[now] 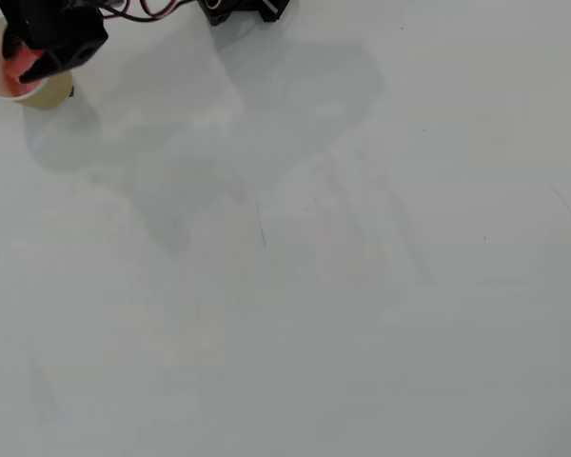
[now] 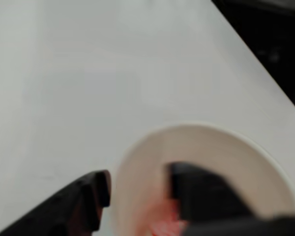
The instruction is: Pick up the cube and drop it in the cup.
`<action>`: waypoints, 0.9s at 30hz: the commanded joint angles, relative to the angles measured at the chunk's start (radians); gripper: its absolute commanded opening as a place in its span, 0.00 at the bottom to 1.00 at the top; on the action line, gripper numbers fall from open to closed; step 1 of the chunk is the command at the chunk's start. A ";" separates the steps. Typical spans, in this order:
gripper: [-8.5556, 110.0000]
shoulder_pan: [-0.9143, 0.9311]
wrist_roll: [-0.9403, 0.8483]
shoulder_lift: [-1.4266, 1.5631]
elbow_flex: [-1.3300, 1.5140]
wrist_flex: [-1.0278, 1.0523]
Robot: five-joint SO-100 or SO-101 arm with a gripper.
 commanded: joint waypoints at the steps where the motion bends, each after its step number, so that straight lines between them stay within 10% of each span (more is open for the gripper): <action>1: 0.07 -0.031 -0.008 0.080 -0.123 -0.049; 27: 0.07 -0.630 -0.003 0.477 0.299 0.034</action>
